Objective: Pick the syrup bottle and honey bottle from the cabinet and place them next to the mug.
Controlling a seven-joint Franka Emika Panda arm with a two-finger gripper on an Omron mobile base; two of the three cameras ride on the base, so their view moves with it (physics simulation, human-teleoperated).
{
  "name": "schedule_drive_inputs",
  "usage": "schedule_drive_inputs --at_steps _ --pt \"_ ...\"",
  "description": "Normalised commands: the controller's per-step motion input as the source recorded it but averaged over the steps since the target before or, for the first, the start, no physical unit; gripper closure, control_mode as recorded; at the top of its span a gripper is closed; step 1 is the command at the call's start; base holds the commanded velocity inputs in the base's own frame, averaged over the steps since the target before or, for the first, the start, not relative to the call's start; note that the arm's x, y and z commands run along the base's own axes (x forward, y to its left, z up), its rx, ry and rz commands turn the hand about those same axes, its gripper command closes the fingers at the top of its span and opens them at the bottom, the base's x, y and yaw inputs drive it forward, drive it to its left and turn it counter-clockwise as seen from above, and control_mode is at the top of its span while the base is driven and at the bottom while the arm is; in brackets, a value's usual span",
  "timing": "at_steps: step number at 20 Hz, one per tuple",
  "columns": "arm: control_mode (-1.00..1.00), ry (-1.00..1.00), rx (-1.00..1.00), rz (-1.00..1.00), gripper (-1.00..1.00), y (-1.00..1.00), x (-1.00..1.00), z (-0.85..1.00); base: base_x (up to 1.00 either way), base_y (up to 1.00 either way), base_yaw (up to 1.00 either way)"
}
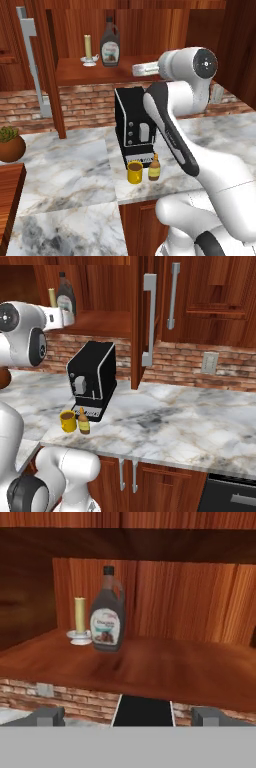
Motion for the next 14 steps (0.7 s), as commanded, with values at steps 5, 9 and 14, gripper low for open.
schedule_drive_inputs --at_steps 5,9,14 --pt "-1.0 0.18 0.09 0.0 -1.0 -0.11 0.61 0.0 0.0 0.0 0.0" --pt "-1.0 0.17 0.12 0.0 -1.0 0.0 0.69 0.0 0.0 0.0 0.0" --pt "-1.0 0.04 0.12 0.07 -1.0 0.0 0.4 0.01 0.0 0.0 0.0"
